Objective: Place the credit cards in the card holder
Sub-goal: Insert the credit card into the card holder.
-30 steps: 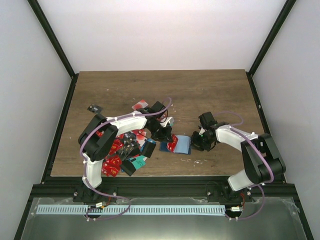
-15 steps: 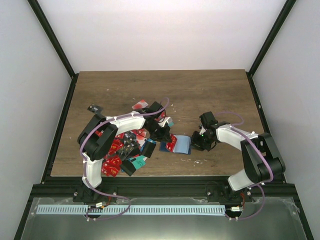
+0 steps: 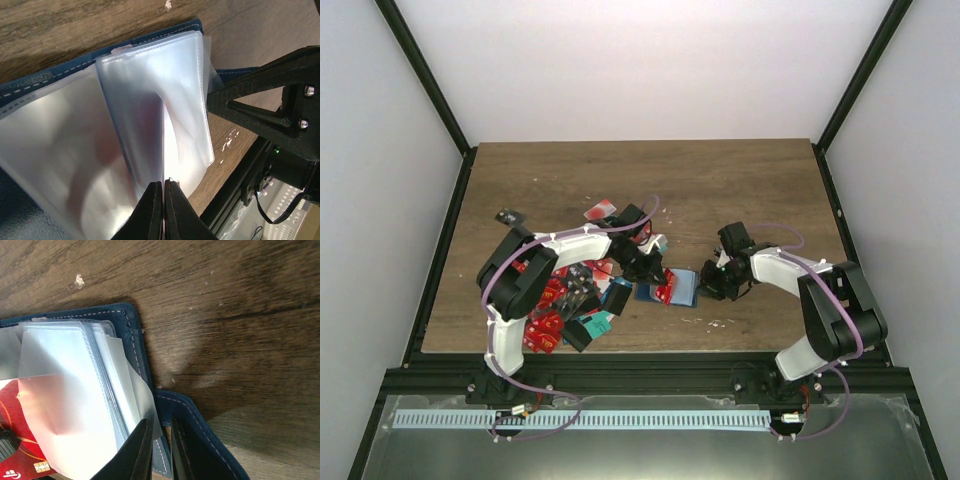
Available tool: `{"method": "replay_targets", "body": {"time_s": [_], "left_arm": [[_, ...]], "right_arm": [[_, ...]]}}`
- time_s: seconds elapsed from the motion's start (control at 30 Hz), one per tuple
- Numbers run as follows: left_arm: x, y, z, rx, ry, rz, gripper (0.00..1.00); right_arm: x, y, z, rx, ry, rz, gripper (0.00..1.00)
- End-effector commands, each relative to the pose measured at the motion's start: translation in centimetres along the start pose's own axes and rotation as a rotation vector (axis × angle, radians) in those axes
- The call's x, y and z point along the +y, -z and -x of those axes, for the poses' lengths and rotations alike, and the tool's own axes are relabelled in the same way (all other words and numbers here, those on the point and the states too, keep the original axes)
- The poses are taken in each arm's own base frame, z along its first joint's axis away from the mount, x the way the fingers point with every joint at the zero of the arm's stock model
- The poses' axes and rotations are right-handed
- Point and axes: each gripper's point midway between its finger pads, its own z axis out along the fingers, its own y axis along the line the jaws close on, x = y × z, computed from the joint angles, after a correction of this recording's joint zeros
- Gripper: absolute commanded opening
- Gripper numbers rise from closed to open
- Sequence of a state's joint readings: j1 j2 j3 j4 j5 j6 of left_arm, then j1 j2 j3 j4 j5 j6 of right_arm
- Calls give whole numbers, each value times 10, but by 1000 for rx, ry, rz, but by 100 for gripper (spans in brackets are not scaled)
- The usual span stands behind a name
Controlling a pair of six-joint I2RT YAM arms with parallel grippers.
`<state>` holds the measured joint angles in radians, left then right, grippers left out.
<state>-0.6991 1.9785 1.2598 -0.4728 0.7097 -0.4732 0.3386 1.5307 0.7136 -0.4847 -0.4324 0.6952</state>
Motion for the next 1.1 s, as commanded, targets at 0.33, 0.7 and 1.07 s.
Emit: {"method": "replay_targets", "body": {"time_s": [0.33, 0.7, 1.07], "left_arm": [[28, -3, 4, -32, 144, 34, 4], [25, -14, 5, -34, 266, -87, 4], [26, -21, 7, -40, 323, -128, 4]], "right_arm": [[-37, -21, -12, 38, -15, -123, 14], [-35, -27, -12, 54, -2, -100, 13], [-38, -32, -12, 65, 19, -108, 13]]}}
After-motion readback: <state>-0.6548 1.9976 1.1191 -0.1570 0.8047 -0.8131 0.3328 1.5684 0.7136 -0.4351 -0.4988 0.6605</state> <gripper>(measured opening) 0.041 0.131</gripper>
